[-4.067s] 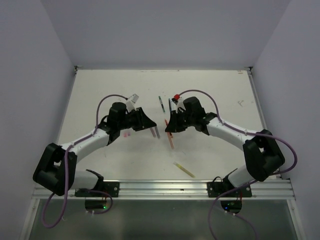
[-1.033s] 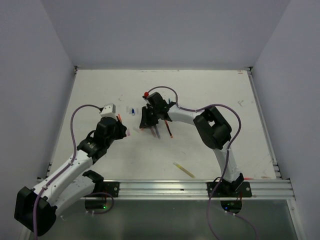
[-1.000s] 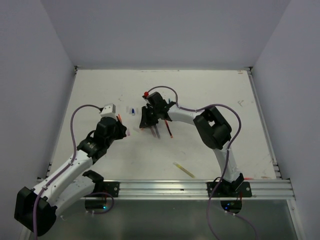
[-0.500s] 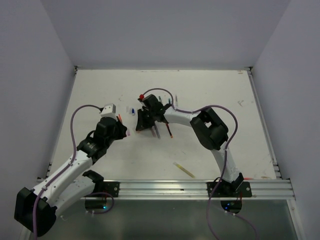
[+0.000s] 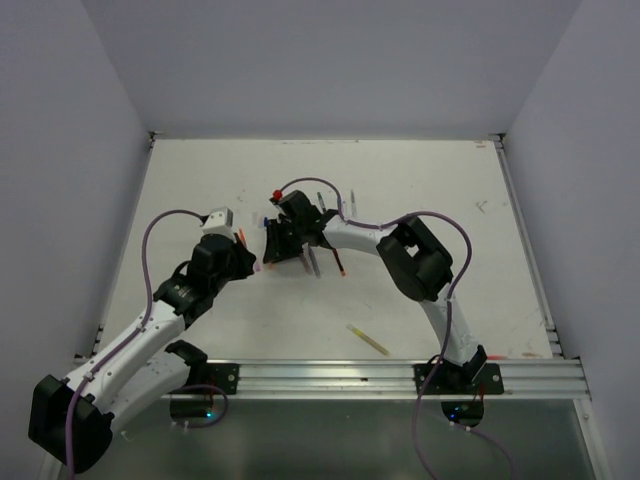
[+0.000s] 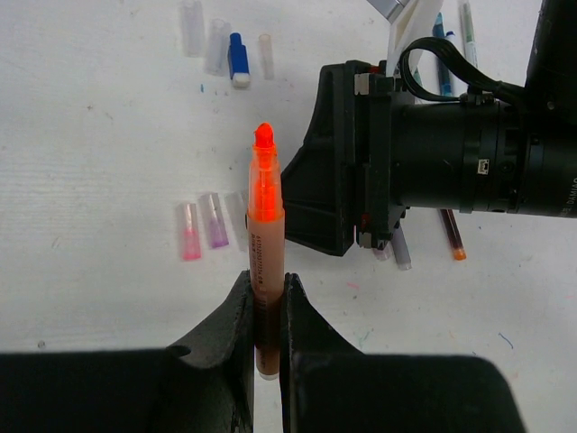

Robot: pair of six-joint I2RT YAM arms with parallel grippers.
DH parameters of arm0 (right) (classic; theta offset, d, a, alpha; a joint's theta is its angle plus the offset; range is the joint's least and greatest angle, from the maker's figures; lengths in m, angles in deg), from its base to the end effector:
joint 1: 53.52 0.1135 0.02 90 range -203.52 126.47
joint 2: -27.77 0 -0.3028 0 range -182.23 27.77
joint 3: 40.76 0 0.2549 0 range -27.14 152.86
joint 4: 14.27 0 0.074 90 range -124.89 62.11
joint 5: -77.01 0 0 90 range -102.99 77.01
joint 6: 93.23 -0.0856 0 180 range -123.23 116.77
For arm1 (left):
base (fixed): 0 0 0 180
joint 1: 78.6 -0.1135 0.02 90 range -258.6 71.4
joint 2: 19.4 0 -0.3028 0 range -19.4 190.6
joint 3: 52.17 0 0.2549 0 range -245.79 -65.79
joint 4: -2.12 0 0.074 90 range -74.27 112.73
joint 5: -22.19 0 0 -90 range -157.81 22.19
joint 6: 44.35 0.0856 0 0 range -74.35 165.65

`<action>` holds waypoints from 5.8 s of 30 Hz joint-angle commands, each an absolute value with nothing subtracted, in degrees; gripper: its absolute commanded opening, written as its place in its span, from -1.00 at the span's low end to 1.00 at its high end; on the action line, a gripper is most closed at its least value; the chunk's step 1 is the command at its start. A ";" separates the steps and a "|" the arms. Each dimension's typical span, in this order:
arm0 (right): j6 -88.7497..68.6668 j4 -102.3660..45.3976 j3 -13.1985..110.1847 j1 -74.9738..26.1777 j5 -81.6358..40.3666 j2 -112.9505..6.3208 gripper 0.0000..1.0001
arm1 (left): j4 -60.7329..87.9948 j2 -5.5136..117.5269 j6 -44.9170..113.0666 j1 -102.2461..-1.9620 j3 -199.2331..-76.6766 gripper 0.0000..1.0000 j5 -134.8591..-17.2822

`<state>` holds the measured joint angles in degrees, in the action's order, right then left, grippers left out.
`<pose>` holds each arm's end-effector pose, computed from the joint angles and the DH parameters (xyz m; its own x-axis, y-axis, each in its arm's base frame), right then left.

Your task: Open the pen caps

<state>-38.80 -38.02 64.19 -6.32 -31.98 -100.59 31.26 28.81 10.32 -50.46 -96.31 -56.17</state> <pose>0.3513 0.4204 0.1360 -0.8963 -0.1583 -0.4143 -0.3968 0.7035 0.5896 0.1885 -0.0812 0.2347 -0.5751 -0.3347 -0.7465 -0.0239 0.9189 -0.3937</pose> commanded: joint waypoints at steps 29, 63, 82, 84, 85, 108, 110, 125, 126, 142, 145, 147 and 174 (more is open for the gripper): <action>-23.35 -64.45 38.09 -13.98 -15.10 -61.19 0.03 | 8.00 57.93 1.89 -50.92 -101.11 -1.00 -77.65; -33.90 -56.37 14.26 -2.81 -16.60 -49.40 0.13 | -1.84 72.88 -2.07 -50.74 -100.77 -0.29 -81.08; -37.94 -55.84 6.44 2.02 -16.34 -44.57 0.01 | -0.62 68.05 -0.58 -50.74 -99.53 -0.24 -80.47; -39.08 -56.27 6.26 3.59 -15.72 -45.00 -0.14 | -0.44 67.44 -0.58 -50.83 -99.62 -0.23 -80.55; -39.35 -56.71 6.17 4.39 -14.67 -45.44 -0.18 | -0.26 67.09 -0.58 -50.74 -99.54 -0.21 -80.38; -34.44 -45.21 16.88 -0.34 -20.10 -50.44 -1.00 | -9.83 58.73 -0.22 -51.27 -94.62 0.09 -96.11; -33.38 -44.41 19.43 -1.22 -22.56 -51.77 -1.00 | -10.89 58.82 -1.19 -51.62 -93.92 0.11 -97.60; -34.17 -38.78 26.47 -2.72 -26.62 -56.26 -1.00 | -9.67 59.44 -2.33 -51.71 -93.82 0.15 -97.08; -34.25 -38.87 26.99 -2.64 -26.53 -56.34 -1.00 | -9.40 59.35 -2.51 -51.71 -93.74 0.14 -96.90; -34.78 -37.39 29.37 -2.81 -23.54 -59.16 -1.00 | -7.55 58.73 -7.16 -51.80 -94.17 -0.41 -98.39; -34.25 -36.50 29.37 -2.81 -23.54 -60.29 -1.00 | -7.91 60.13 -7.78 -51.71 -95.75 -0.91 -99.97; -34.16 -35.81 29.29 -2.81 -23.19 -60.56 -1.00 | -5.63 60.32 -7.87 -51.80 -96.46 -1.00 -99.37; -29.06 -41.69 27.36 4.06 2.25 -62.51 -1.00 | 19.85 61.30 1.69 -65.68 -113.60 -1.00 -93.40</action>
